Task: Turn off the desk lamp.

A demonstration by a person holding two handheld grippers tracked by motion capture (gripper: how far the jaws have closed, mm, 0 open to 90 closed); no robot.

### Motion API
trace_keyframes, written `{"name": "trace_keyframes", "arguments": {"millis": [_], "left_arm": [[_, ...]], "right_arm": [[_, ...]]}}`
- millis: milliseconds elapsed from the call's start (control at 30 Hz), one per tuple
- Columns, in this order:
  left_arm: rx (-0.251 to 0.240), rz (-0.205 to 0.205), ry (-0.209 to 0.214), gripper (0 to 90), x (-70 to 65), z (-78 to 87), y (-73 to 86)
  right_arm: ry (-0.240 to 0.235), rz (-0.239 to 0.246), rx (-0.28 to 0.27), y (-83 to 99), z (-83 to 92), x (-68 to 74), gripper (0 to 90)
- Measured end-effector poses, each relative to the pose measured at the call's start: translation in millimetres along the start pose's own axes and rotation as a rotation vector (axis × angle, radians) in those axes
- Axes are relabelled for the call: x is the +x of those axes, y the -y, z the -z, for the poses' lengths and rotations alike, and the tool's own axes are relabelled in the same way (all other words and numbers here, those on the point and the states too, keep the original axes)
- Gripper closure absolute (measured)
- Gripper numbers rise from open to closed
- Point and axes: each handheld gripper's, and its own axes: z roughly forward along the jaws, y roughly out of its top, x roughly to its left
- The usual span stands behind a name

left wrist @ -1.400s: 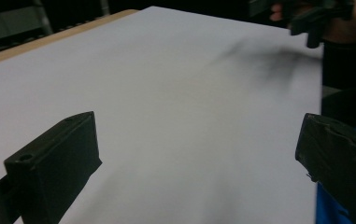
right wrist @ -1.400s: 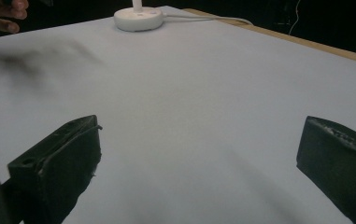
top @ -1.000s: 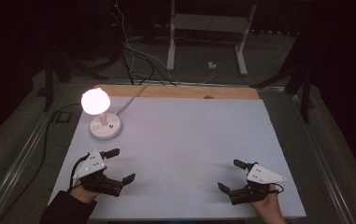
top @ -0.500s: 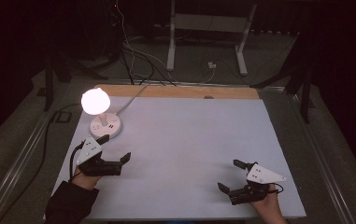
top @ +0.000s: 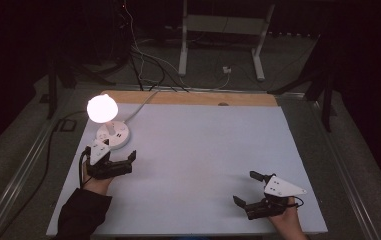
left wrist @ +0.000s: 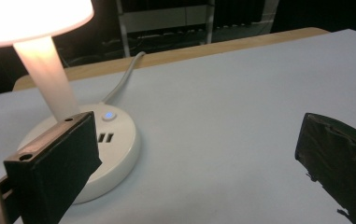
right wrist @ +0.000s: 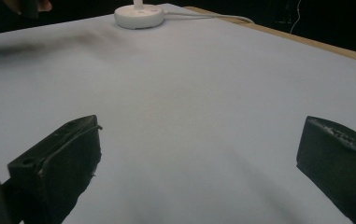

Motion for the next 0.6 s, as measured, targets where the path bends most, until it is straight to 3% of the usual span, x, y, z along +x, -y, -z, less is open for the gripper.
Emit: {"name": "trace_keyframes", "arguments": {"millis": [233, 333, 433, 600], "left_arm": [[0.013, 0.02, -0.019, 0.4, 6.2, -11.2, 1.9], [0.013, 0.05, -0.044, 0.4, 10.2, -16.2, 1.9], [0.034, 0.039, -0.079, 0.4, 12.9, -22.1, 1.7], [0.065, 0.067, -0.12, 0.4, 15.5, -30.5, 0.9]], "right_arm": [[-0.003, -0.007, 0.002, 0.5, -0.6, -1.1, 0.0], [-0.002, -0.005, 0.003, 0.7, -0.6, -1.0, 0.0], [-0.005, -0.009, 0.003, 0.7, -0.6, -1.7, 0.0], [-0.004, -0.007, 0.006, 1.0, -0.6, -2.2, 0.0]]}}
